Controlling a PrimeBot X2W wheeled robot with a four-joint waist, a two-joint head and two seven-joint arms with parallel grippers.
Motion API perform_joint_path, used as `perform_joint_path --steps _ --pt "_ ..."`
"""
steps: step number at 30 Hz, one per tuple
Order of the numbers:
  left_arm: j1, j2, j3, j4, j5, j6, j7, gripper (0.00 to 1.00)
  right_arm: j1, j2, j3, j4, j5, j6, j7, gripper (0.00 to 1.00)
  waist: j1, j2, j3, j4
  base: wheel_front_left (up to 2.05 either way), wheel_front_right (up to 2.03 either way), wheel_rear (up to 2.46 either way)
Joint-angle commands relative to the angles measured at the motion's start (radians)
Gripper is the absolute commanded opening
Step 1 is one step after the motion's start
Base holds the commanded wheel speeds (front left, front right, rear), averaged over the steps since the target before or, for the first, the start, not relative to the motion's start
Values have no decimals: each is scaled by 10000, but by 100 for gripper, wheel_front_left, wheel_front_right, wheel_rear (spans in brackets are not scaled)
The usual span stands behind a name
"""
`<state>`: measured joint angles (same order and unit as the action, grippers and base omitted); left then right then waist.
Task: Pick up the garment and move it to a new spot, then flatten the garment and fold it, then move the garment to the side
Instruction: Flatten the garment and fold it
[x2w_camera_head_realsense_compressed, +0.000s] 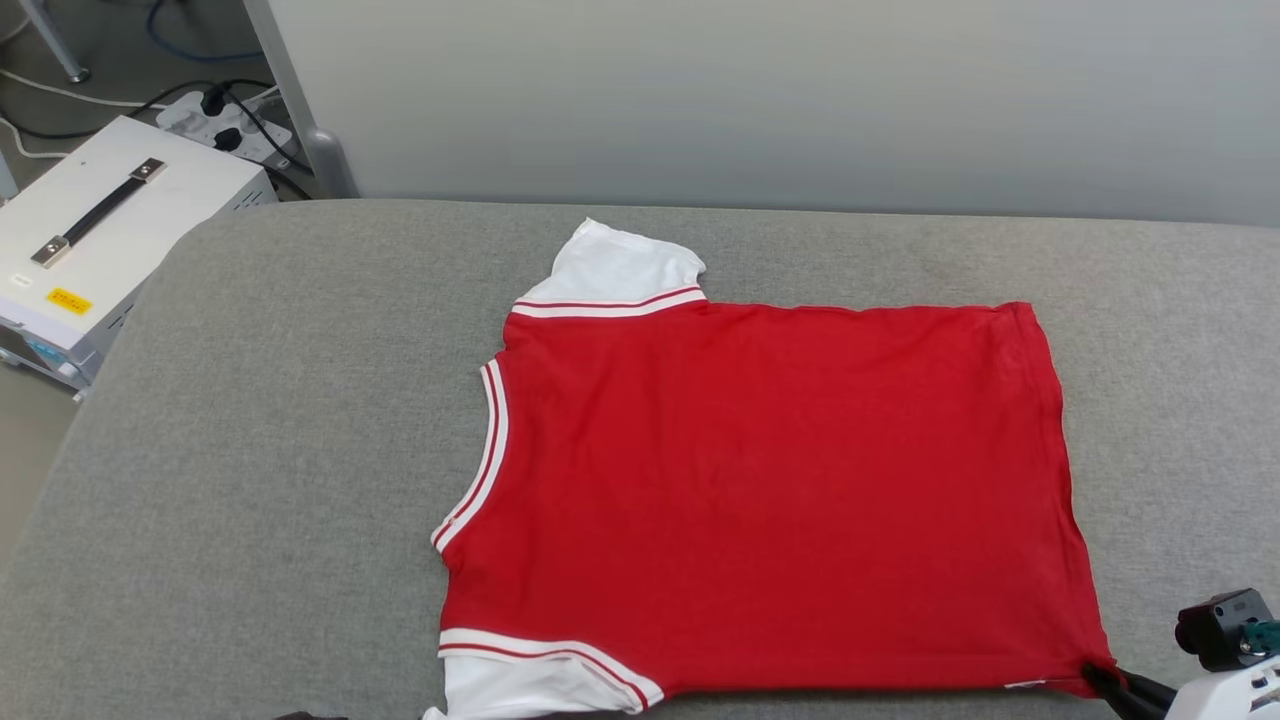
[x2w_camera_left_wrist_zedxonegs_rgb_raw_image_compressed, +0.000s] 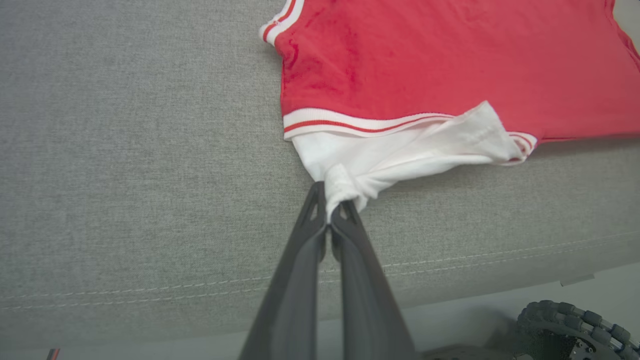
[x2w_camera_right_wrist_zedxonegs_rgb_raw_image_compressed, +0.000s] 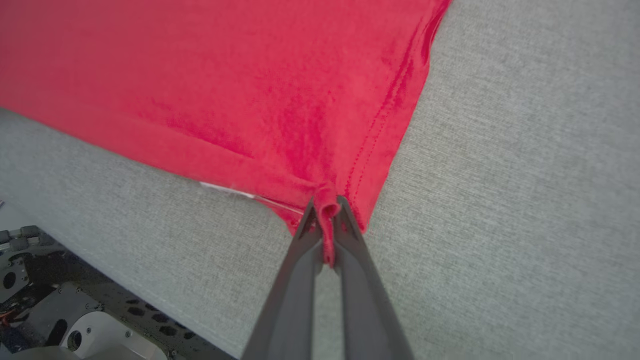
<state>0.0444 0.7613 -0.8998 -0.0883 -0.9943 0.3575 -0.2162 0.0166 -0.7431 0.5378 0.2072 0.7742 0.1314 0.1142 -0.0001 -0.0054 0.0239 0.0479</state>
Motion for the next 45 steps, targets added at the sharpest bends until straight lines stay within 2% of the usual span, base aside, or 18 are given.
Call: perform_joint_path --steps 1,9,16,22,29,39,40,41,42,43,44,45 --pt "-51 124 37 30 46 47 -48 0 178 100 -234 -221 -137 -7 201 0 1 54 57 4 0 0 0" --pt "-1834 236 74 316 749 -582 512 0 47 614 -1668 -1336 -738 -7 1167 0 1 54 497 -53 0 0 0" --pt "-3874 -198 138 1119 1299 -1248 1066 0 -1210 1105 -2305 -1599 -992 -7 1887 0 1 54 1364 -302 0 0 0" --pt "-5305 -460 188 2207 1574 -2014 1283 0 -2316 1185 -2325 -1344 -1086 -7 2254 0 1 54 2154 -416 0 0 0" --pt "-6379 -963 193 3524 1684 -2679 1238 0 -3422 1237 -2083 -683 -1071 -7 2387 0 1 54 2840 -400 0 0 0" --pt "-6562 -1952 -179 5962 1472 -3605 1017 0 -4084 1331 -1292 497 -1105 -7 2237 0 1 54 3144 -364 0 0 0" --pt "-6544 -2184 -259 6506 1401 -3873 900 0 -4088 1339 -1213 702 -979 -7 2085 0 1 54 3036 -322 0 0 0" --pt "-6551 -2264 -283 6683 1398 -3944 836 0 -4068 1340 -1199 771 -944 -7 2009 0 1 54 2963 -298 0 0 0" --pt "-6551 -2324 -275 6805 1360 -3993 789 18 -4042 1348 -1184 807 -907 -7 1959 0 1 54 2902 -279 0 0 0" --pt "-6576 -2378 -258 6937 1344 -4027 706 98 -4006 1364 -1189 834 -862 -7 1863 19 1 54 2802 -251 0 0 0" --pt "-6617 -2396 -251 7020 1368 -4040 623 100 -3977 1371 -1209 845 -851 -7 1773 68 1 54 2724 -227 0 0 0" --pt "-6669 -2408 -260 7101 1407 -4068 549 100 -3931 1370 -1235 846 -853 -7 1651 100 1 54 2605 -184 0 0 0"
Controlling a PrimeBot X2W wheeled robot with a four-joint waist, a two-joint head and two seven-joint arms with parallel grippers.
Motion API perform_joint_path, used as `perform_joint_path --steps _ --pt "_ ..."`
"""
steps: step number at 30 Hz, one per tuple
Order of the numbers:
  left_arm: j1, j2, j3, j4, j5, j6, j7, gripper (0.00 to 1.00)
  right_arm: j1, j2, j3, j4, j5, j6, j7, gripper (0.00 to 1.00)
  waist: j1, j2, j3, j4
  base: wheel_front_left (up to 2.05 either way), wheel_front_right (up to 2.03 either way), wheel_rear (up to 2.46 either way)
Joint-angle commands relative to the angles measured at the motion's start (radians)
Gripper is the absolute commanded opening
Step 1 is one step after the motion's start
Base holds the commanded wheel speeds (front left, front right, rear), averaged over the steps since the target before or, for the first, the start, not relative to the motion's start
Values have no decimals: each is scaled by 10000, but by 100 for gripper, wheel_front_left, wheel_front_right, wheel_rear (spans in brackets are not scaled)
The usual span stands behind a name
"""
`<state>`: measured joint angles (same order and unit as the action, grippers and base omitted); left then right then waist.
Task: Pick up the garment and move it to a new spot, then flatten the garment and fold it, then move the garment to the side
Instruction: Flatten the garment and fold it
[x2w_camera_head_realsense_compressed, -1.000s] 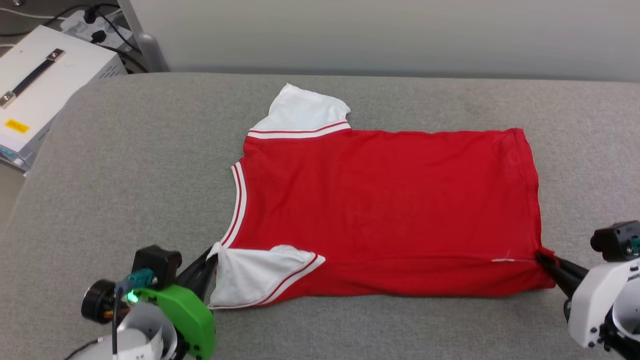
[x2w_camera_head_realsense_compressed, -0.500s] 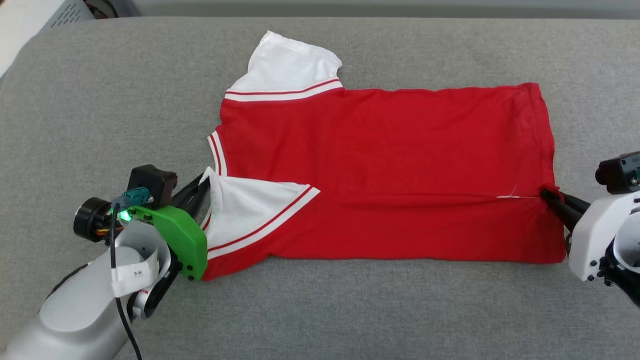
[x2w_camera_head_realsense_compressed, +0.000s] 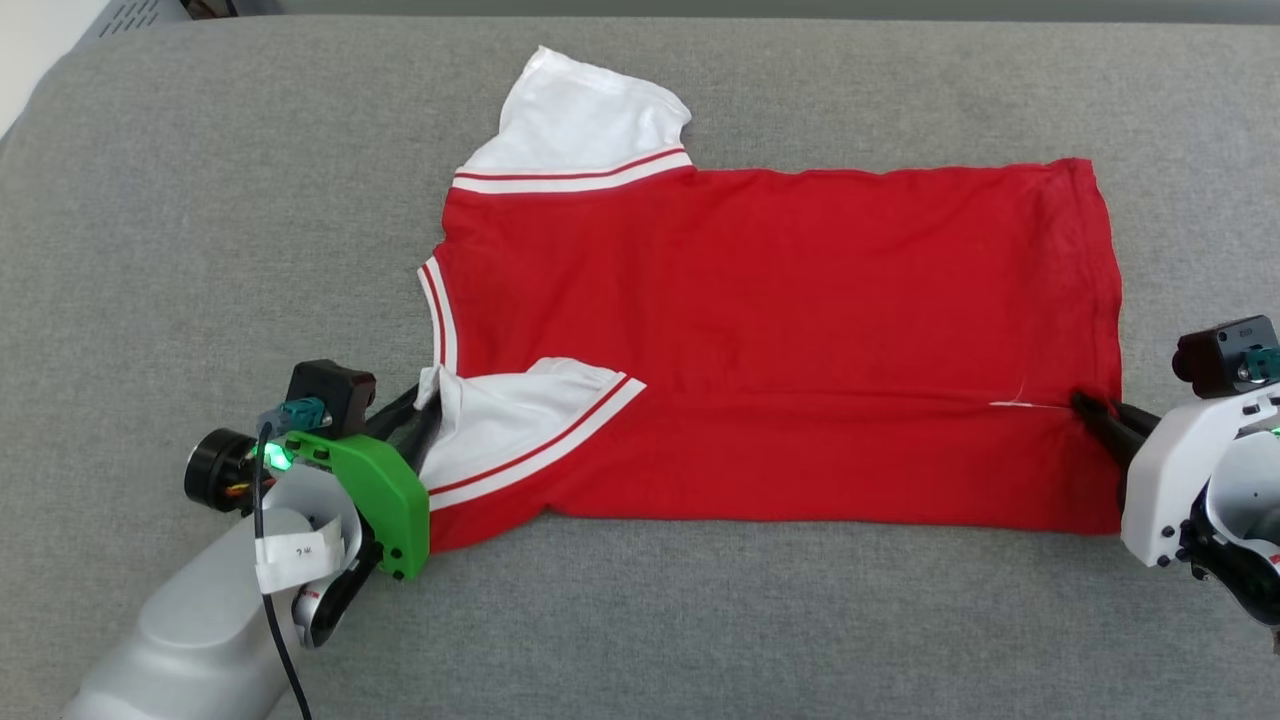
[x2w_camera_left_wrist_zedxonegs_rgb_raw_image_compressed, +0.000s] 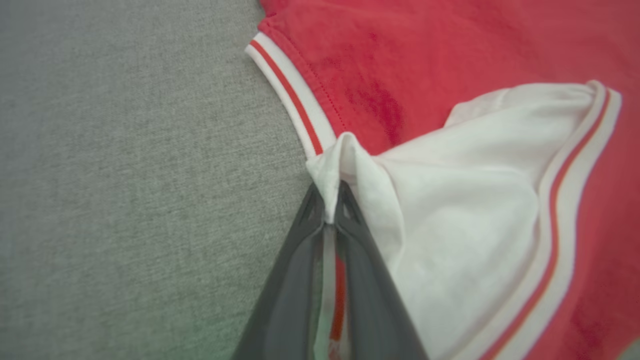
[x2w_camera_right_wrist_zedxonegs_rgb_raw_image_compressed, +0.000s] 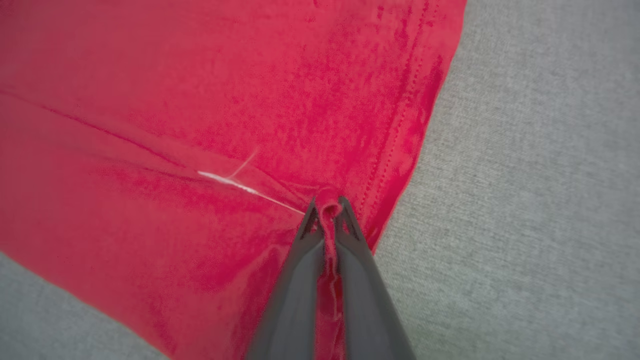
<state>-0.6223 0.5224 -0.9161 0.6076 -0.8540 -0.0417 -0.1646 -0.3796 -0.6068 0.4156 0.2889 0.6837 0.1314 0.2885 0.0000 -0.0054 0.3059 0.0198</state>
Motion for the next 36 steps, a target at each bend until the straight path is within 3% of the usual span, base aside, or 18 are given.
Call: perform_joint_path --steps 1,7,11,19,23,26,31,36 --pt "-47 -18 -85 182 11 -102 -23 100 76 -4 -33 21 62 -7 -188 100 0 54 -315 133 0 0 0" --pt "-447 392 139 -104 -61 -184 1 100 506 -87 -376 -286 66 -7 -733 100 0 54 -1007 347 0 0 0" --pt "-787 901 187 -735 -210 -255 769 100 858 -66 -689 -576 -30 -7 -817 100 0 54 -1352 454 0 0 0" --pt "-1318 1543 -37 -2229 -1627 -409 4565 100 1325 141 -1121 -967 -295 -7 -625 100 0 54 -1591 603 0 0 0" --pt "-1430 1575 -299 -2816 -2570 -397 6621 100 1415 297 -1202 -1080 -370 -7 -395 100 0 54 -1566 590 0 0 0" --pt "-1483 1600 -463 -2919 -2923 -319 7532 100 1422 382 -1207 -1152 -394 -7 -229 100 0 54 -1493 517 0 0 0" --pt "-1449 1493 -730 -2643 -3296 -241 8499 100 1325 433 -1148 -1280 -393 -7 40 100 0 54 -1274 308 0 0 0" --pt "-1325 1198 -1190 -1611 -3005 -284 8685 100 1106 509 -1045 -1328 -407 -7 145 100 0 54 -892 -11 0 0 0"
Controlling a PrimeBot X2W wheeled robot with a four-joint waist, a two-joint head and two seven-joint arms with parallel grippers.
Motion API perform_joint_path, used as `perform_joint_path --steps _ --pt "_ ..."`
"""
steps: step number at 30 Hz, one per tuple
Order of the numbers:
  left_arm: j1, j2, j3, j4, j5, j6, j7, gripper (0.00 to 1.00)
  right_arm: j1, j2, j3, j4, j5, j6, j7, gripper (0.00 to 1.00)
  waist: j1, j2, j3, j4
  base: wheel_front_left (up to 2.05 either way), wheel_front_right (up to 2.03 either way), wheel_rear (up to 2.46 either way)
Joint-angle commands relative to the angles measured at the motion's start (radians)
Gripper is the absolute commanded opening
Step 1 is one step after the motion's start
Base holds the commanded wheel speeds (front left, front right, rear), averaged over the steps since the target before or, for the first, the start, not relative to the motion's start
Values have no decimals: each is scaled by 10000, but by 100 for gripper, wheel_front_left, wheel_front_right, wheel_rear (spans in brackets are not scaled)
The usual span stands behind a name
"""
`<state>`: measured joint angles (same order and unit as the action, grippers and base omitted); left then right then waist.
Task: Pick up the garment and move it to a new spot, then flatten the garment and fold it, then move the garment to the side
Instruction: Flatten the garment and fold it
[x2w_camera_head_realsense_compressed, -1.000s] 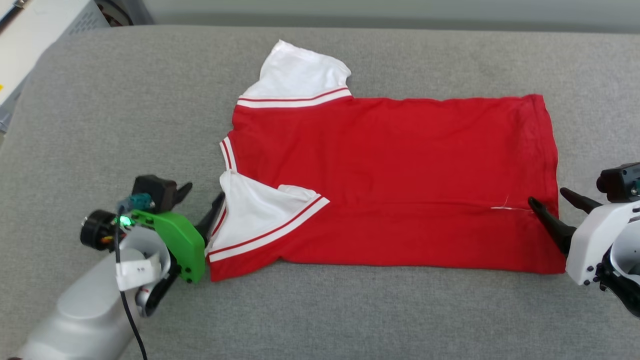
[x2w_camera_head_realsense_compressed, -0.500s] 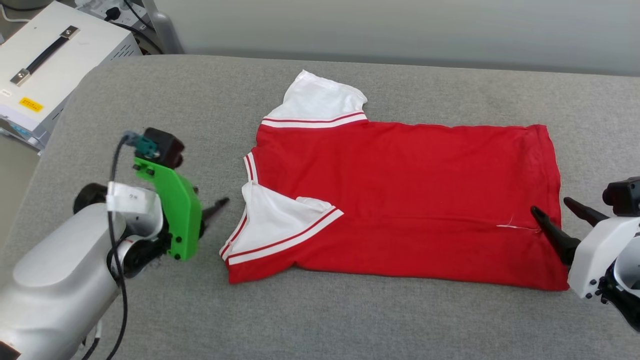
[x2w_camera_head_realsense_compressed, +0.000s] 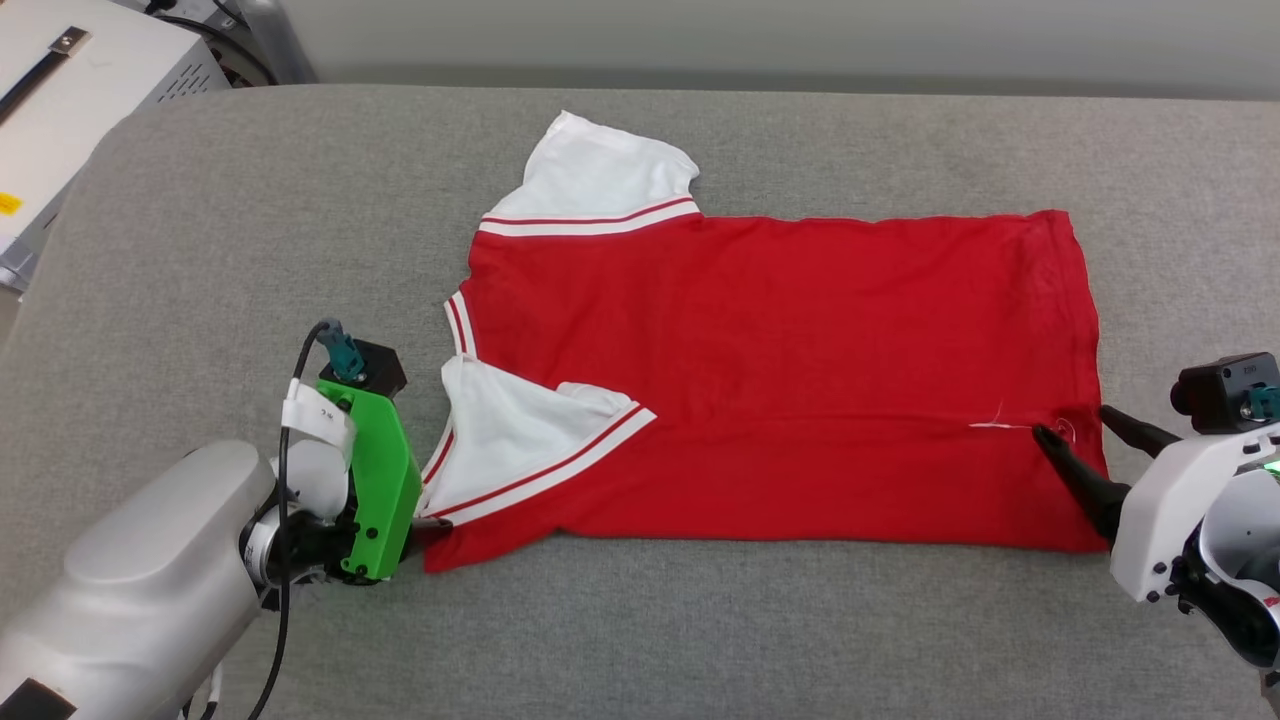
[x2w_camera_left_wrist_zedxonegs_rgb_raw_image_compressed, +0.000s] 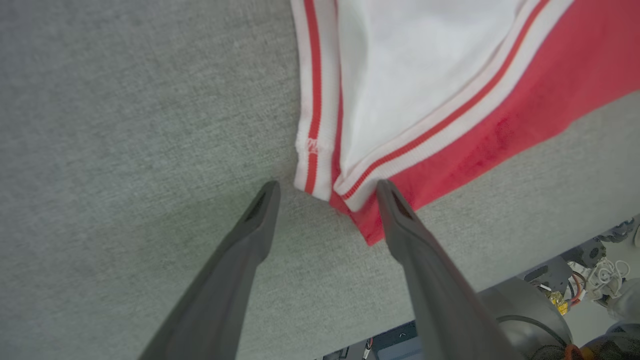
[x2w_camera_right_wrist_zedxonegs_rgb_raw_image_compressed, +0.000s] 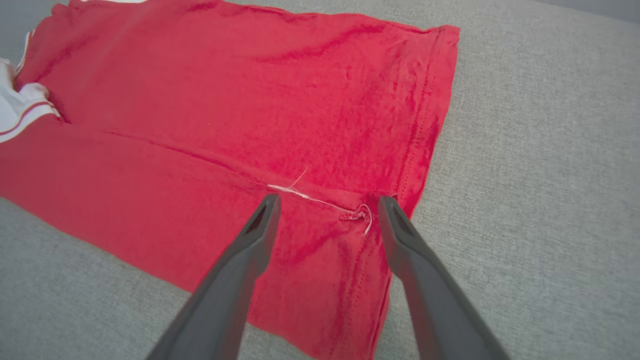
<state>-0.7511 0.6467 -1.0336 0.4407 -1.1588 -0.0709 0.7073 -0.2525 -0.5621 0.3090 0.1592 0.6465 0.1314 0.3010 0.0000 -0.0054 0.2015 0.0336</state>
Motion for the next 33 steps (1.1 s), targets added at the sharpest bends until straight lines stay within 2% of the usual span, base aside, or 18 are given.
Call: perform_joint_path --steps 1,6,7,8,9,14,18,21,22,23,26,33 --pt "27 -114 -66 270 78 -25 -106 100 -211 69 51 -33 -34 -7 28 100 0 54 218 -200 0 0 0" --pt "283 -459 -291 1048 90 -242 -283 100 -362 27 139 24 17 -7 40 100 0 54 330 -326 0 0 0" --pt "310 -505 -357 1151 112 -301 -303 85 -394 -17 133 33 26 -7 46 100 0 54 316 -338 0 0 0" --pt "318 -534 -393 1216 127 -342 -339 19 -423 -63 123 31 18 -7 44 100 0 54 288 -338 0 0 0" --pt "312 -559 -441 1266 171 -392 -415 0 -456 -148 122 23 -24 -7 36 100 0 54 221 -320 0 0 0" --pt "211 -518 -386 1212 202 -521 -973 0 -654 -685 215 -258 -39 -7 400 100 0 54 -114 -226 0 0 0" --pt "72 -319 -262 905 224 -560 -1415 0 -867 -1322 376 -562 141 -7 1444 100 0 54 -349 -154 0 0 0" --pt "-21 -151 -205 504 253 -570 -1585 0 -1008 -1781 475 -725 495 -7 2727 100 0 54 -421 -105 0 0 0" --pt "-91 -39 -150 108 277 -553 -1691 0 -1094 -2126 665 -853 899 -7 3989 100 0 54 -407 -43 0 0 0" --pt "-127 14 -143 -137 332 -473 -1704 0 -1133 -2297 770 -874 1050 -7 4596 100 0 54 -332 12 0 0 0" --pt "-163 58 -177 -470 455 -321 -1700 0 -1189 -2299 927 -767 1130 -7 5093 100 0 54 -211 95 0 0 0" --pt "-245 90 -190 -997 525 -96 -1609 0 -1271 -1651 1261 267 977 -7 5250 100 0 54 200 281 0 0 0"
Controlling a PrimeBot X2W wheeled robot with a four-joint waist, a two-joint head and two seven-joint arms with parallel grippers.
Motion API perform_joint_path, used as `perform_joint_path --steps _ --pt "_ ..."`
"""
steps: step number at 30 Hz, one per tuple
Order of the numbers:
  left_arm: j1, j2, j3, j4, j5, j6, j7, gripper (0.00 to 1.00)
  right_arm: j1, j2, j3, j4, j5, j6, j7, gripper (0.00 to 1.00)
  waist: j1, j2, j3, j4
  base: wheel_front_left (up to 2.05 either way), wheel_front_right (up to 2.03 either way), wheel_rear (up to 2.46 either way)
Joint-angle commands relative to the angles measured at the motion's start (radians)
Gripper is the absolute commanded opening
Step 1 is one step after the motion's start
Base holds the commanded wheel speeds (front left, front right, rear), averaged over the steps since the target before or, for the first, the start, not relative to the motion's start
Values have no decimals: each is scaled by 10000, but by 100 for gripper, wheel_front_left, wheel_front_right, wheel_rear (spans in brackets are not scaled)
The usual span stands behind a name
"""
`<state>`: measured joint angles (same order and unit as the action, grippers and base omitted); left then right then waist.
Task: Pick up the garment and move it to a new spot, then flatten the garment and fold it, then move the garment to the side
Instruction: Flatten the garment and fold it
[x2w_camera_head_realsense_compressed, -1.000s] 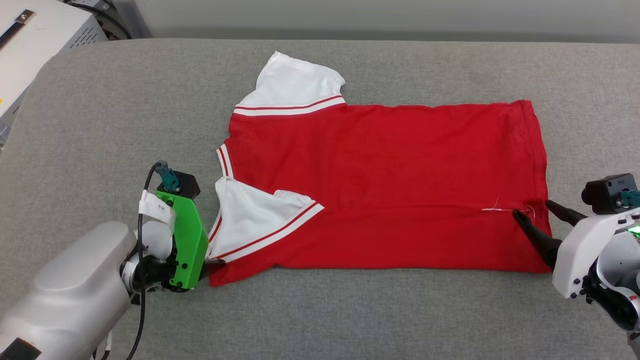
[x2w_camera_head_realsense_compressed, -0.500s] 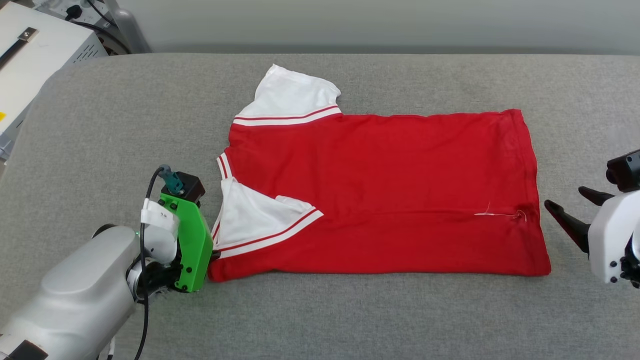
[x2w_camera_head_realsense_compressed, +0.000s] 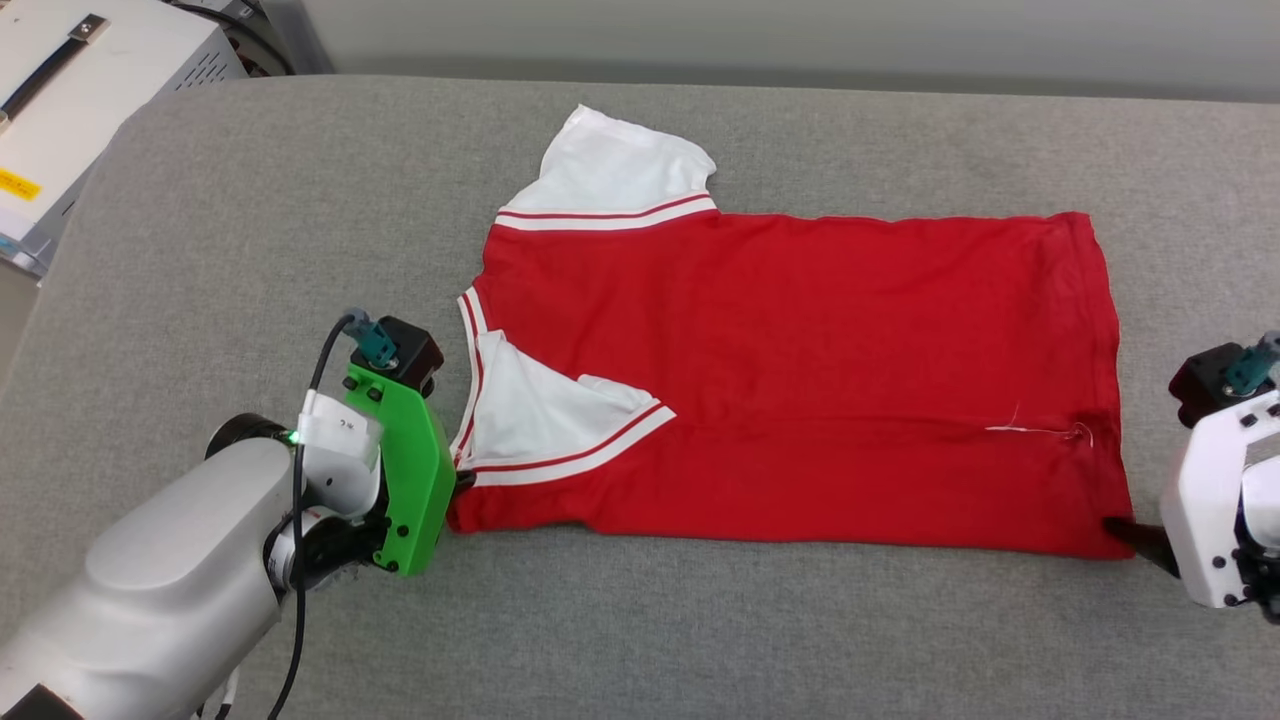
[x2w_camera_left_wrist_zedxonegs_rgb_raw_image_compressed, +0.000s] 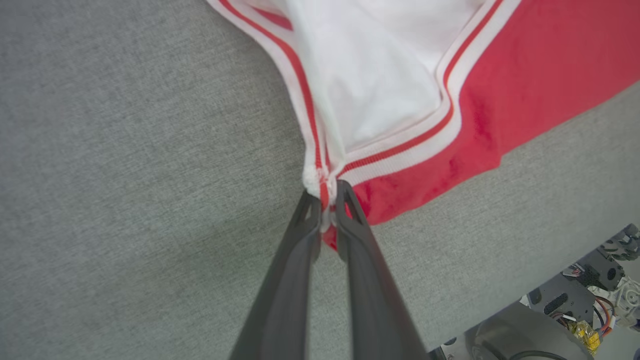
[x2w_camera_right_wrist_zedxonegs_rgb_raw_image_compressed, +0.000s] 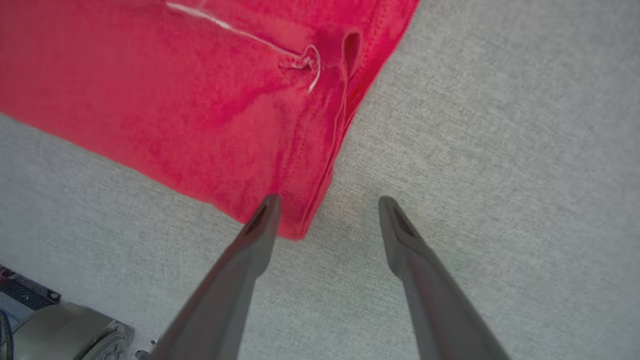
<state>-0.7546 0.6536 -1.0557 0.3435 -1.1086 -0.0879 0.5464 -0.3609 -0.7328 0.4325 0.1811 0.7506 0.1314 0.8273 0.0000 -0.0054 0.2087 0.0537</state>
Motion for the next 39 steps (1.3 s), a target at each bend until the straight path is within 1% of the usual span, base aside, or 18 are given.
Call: perform_joint_path --steps 1,6,10,11,12,16,20,26,30,34,39 --pt "-212 28 37 -53 20 98 -1 0 -180 191 61 231 -75 -7 -67 100 0 54 175 96 0 0 0" --pt "-125 72 44 -119 -20 183 -23 0 74 895 501 1200 -101 -7 -415 100 0 54 329 127 0 0 0" --pt "38 97 45 -74 -121 213 -56 0 158 1170 740 1658 5 -7 -924 100 0 54 254 71 0 0 0" --pt "90 118 46 -58 -152 212 -65 0 140 1174 770 1690 36 -7 -1072 35 0 54 208 44 0 0 0" --pt "166 150 45 -32 -194 210 -77 0 120 1152 822 1699 111 -7 -1200 0 0 54 125 3 0 0 0" --pt "448 282 75 20 -391 210 -119 0 40 816 867 1496 183 -7 -1809 0 0 54 -235 -106 0 0 0" --pt "766 510 79 -147 -559 216 -135 0 266 456 777 1077 393 -7 -2141 0 0 54 -657 -190 0 0 0" --pt "1274 1025 -4 -854 -661 297 -115 0 1009 -150 423 234 621 -7 -2143 0 0 54 -1012 -219 0 0 0" --pt "1564 1135 -64 -1264 -731 432 -137 0 1684 -370 26 -297 702 -7 -2045 0 0 54 -1030 -198 0 0 0" --pt "1742 1134 -159 -1274 -699 558 -150 0 2322 -276 -226 -646 650 -7 -1745 0 0 54 -865 -258 0 0 0" --pt "1854 1014 -250 -818 -731 571 -121 0 2739 159 -436 -620 623 -7 -1416 0 0 54 -620 -337 0 0 0"
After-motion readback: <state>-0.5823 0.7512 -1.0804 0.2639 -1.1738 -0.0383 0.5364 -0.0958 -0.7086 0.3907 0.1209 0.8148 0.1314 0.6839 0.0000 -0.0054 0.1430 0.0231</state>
